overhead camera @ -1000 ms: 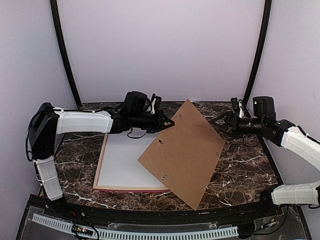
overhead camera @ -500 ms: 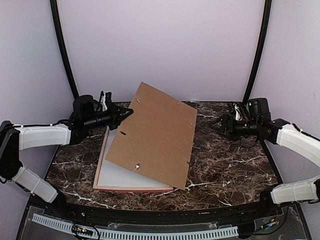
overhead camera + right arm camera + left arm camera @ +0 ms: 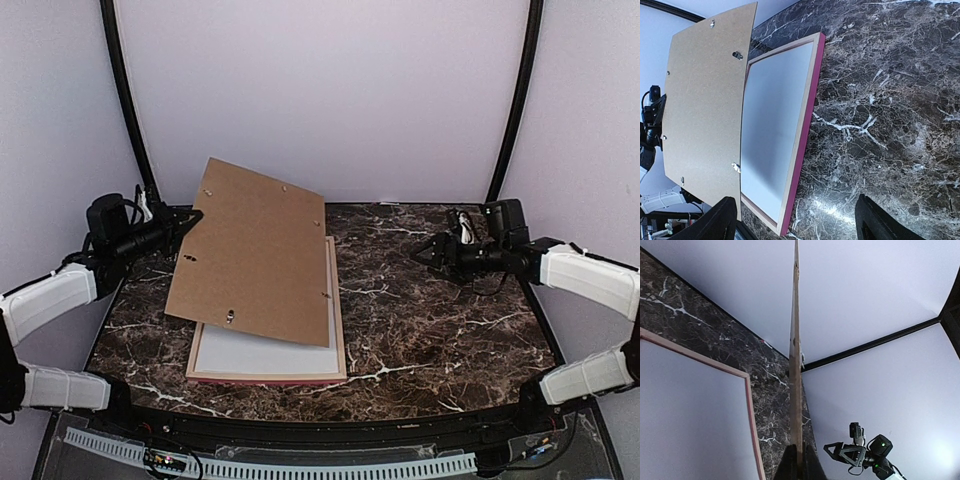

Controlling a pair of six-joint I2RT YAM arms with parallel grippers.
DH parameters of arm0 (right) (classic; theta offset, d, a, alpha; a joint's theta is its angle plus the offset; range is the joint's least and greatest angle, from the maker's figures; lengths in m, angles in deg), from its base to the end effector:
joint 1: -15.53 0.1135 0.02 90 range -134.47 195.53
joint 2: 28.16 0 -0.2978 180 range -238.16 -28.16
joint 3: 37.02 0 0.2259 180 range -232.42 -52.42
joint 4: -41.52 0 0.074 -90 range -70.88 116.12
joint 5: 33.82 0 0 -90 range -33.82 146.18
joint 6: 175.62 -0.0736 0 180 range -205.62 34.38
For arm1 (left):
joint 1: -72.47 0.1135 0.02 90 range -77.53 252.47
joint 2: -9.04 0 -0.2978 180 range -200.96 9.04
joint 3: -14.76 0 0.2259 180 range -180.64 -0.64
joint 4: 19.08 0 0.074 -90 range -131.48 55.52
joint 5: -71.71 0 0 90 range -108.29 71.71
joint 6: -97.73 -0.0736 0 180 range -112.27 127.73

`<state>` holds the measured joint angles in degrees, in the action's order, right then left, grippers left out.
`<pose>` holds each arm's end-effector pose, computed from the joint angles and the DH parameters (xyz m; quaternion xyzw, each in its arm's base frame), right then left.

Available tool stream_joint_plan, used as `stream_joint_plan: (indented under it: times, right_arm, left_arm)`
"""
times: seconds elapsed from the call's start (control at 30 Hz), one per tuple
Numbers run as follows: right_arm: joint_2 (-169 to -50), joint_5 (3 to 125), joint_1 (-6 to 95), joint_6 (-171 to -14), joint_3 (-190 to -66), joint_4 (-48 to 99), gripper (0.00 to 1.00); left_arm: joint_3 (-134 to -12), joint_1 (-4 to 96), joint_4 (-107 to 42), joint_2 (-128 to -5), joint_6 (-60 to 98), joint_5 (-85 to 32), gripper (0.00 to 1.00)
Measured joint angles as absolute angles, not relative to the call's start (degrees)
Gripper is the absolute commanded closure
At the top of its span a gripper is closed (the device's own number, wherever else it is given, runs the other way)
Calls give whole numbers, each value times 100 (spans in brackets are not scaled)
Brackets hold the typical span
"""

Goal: Put the photo into the frame
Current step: Place the backboard with the photo.

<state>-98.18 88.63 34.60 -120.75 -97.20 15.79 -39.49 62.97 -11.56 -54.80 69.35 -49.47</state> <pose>0.2248 0.1195 0.2756 -0.0073 0.8634 0.4212 0.2777 0.2386 -0.0786 0.3382 -0.1370 0.7048 -0.5462 0.4315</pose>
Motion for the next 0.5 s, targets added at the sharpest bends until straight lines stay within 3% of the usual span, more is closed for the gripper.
stream_joint_plan:
  times: [0.5]
  right_arm:
    - [-10166, 8942, 3460, -12016, -9617, 1855, 18]
  left_arm:
    - [-3346, 6568, -1425, -5729, 6844, -5105, 100]
